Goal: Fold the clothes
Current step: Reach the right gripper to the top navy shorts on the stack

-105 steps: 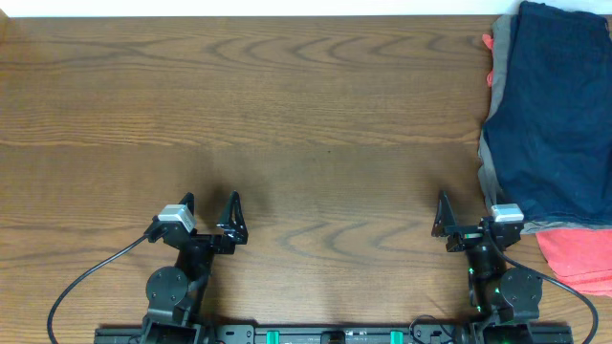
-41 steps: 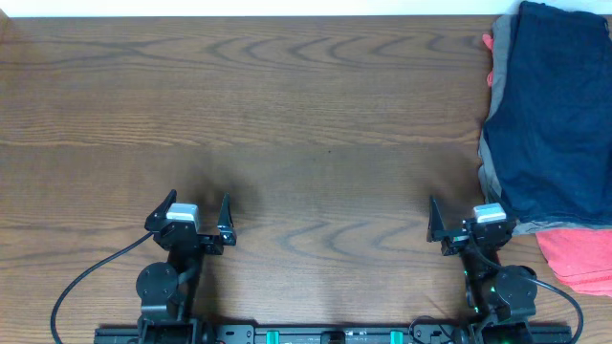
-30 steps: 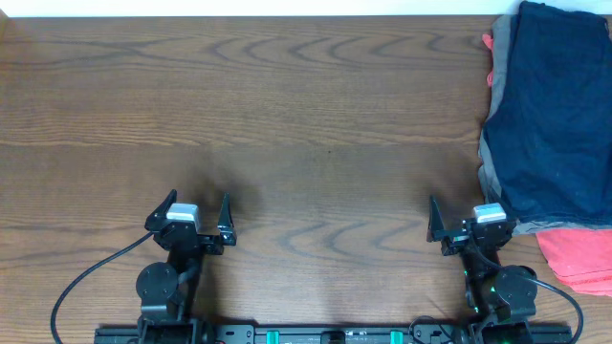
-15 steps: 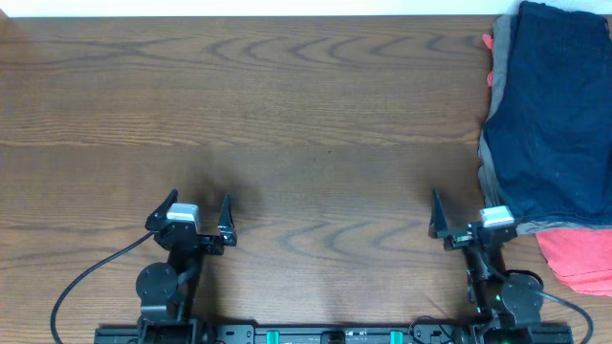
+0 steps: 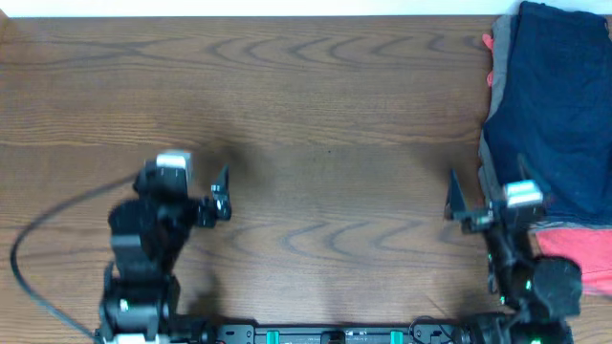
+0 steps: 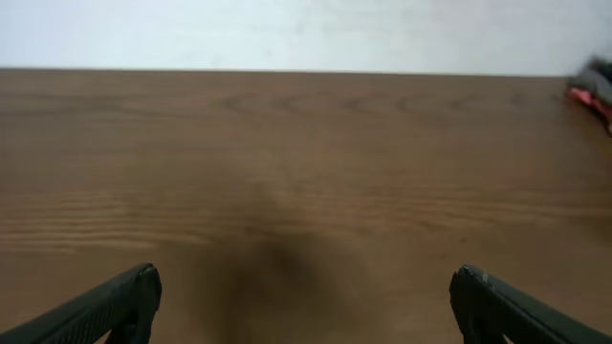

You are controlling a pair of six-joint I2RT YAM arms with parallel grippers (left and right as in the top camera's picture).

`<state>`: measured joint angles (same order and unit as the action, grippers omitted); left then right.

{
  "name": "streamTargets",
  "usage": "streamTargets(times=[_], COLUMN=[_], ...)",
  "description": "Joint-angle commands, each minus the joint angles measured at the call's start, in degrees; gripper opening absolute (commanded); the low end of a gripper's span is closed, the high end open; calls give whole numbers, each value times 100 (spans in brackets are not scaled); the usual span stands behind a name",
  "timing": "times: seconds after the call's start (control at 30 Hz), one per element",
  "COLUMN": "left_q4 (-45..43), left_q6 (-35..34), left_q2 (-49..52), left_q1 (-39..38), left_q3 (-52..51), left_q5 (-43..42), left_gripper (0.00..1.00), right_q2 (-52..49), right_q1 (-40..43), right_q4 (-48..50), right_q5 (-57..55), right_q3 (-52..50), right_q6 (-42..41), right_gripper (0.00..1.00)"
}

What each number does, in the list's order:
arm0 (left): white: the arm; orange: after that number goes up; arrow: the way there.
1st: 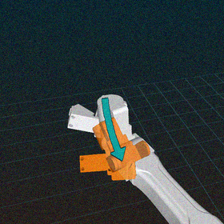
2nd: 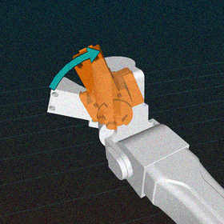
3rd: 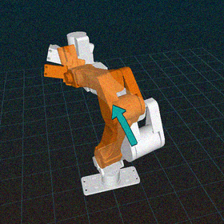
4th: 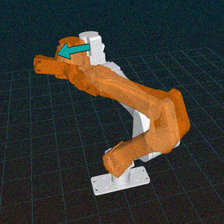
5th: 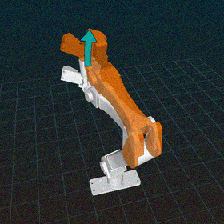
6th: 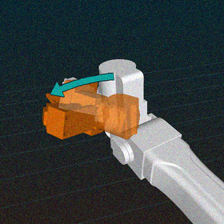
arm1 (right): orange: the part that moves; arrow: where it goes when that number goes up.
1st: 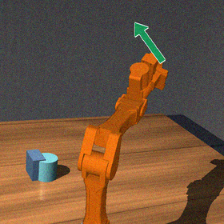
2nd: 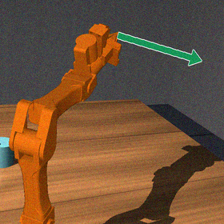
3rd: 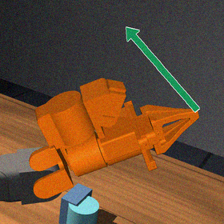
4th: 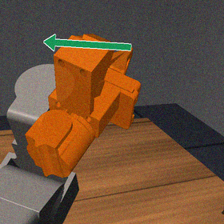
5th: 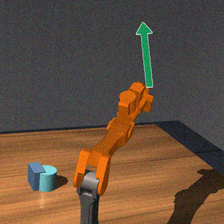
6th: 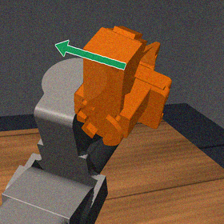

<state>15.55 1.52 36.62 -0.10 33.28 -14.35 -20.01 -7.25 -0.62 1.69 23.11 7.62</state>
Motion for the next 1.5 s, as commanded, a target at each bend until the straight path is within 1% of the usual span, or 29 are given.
streamTargets(times=[0.0, 0.13, 0.23, 0.3, 0.4, 0.47, 0.6, 0.7, 0.83, 0.97, 1.07, 1.2, 1.3, 1.4, 1.47], left_q4=[267, 1134, 2017, 2588, 3163, 3338, 3351, 3351, 3303, 3187, 3161, 3167, 3161, 3152, 3154], left_q6=[-26, 63, 503, 603, 647, 739, 787, 782, 789, 789, 787, 787, 787, 789, 787], left_q2=[966, 2004, 2846, 3421, 4030, 4352, 4732, 4953, 5040, 5038, 5038, 5038, 5038, 5040, 5040], left_q1=[24, 24, 24, 26, 24, 24, 24, 24, 24, 24, 24, 24, 24, 24, 24], left_q3=[1047, 2258, 3200, 3768, 4284, 4424, 4422, 4422, 4422, 4422, 4422, 4422, 4422, 4422, 4422], left_q5=[-479, -566, -555, -555, -557, -557, -560, -581, -581, -581, -581, -581, -581, -581, -581], left_gripper=[98, 98, 98, 98, 98, 98, 98, 98, 98, 98, 98, 98, 98, 98, 98], right_q2=[-909, -2129, -3165, -3930, -4837, -5497, -6179, -6467, -6688, -6804, -6913, -7180, -7455, -7820, -8076], right_q1=[66, 68, 133, 234, 350, 372, 372, 435, 798, 1606, 2463, 3414, 3941, 4315, 4511], right_q4=[-273, -966, -1663, -2177, -2798, -3049, -2741, -2468, -2142, -1919, -1714, -1458, -1335, -1156, -992], right_q5=[-22, -24, -22, 28, 286, 636, 629, 595, -9, -188, -166, -7, 164, 251, 358], right_q3=[710, 1716, 2623, 3279, 4052, 4511, 4634, 4634, 4634, 4634, 4634, 4634, 4634, 4634, 4634], right_q6=[129, 129, 127, 125, 122, 125, 122, 122, -26, -26, -28, -24, -22, -26, -26], right_gripper=[99, 99, 99, 99, 99, 99, 99, 99, 99, 99, 99, 97, 93, 80, 80])
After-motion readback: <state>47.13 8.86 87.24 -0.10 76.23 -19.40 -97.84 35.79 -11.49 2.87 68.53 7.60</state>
